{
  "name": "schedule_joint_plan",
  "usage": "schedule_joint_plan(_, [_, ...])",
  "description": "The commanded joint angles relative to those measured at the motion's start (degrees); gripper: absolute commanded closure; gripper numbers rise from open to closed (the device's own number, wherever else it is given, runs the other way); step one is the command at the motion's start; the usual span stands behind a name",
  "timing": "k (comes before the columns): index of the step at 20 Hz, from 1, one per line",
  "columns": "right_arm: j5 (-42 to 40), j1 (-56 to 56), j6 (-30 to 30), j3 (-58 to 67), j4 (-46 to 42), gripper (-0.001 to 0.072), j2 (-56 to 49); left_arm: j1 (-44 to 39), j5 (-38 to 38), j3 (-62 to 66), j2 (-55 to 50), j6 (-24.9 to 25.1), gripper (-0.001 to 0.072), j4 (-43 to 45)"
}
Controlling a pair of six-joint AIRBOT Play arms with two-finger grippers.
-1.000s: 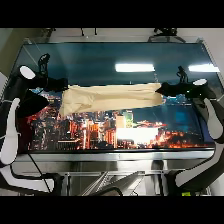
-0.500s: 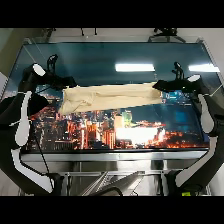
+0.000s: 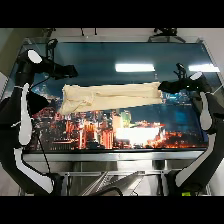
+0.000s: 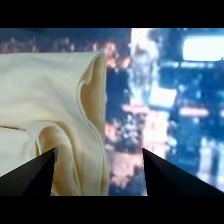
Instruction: Fold the shirts.
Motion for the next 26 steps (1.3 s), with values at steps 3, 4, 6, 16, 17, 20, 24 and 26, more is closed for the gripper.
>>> schedule_joint_plan(3, [7.91,-0.04,-1.97,0.28,5.46,0.0259,-1.70,-3.63,-2.89,1.05,-0.02,-0.81,0.0076,-0.13])
schedule_joint_plan(4, [8.15,-0.04,-1.97,0.28,5.88,0.0290,-1.70,-4.42,-2.86,1.05,-0.04,-0.81,0.0238,-0.11])
schedule_joint_plan(6, [8.94,0.04,-2.82,0.28,7.17,0.0290,-1.84,-6.05,-2.34,1.05,-0.04,-0.74,0.0353,-0.11])
schedule_joint_plan(16, [12.31,0.00,-8.57,5.84,19.26,0.0700,-1.73,-15.65,9.42,-9.75,-0.04,-2.01,0.0689,-0.11])
schedule_joint_plan(17, [13.81,-0.11,-7.50,7.54,19.21,0.0700,-1.22,-16.83,13.22,-11.98,-0.07,-2.01,0.0689,-0.09])
schedule_joint_plan(20, [18.01,-1.05,-4.22,11.34,19.23,0.0700,1.16,-21.33,24.74,-16.90,-1.99,-2.08,0.0689,-0.61])
schedule_joint_plan(24, [22.18,-2.97,-2.75,13.16,24.28,0.0700,7.21,-28.24,24.13,-10.95,-11.04,-5.18,0.0689,-0.57])
schedule_joint_plan(26, [23.56,-2.95,-2.75,13.16,25.57,0.0700,10.64,-31.36,25.05,-5.11,-15.54,-9.40,0.0689,-0.59])
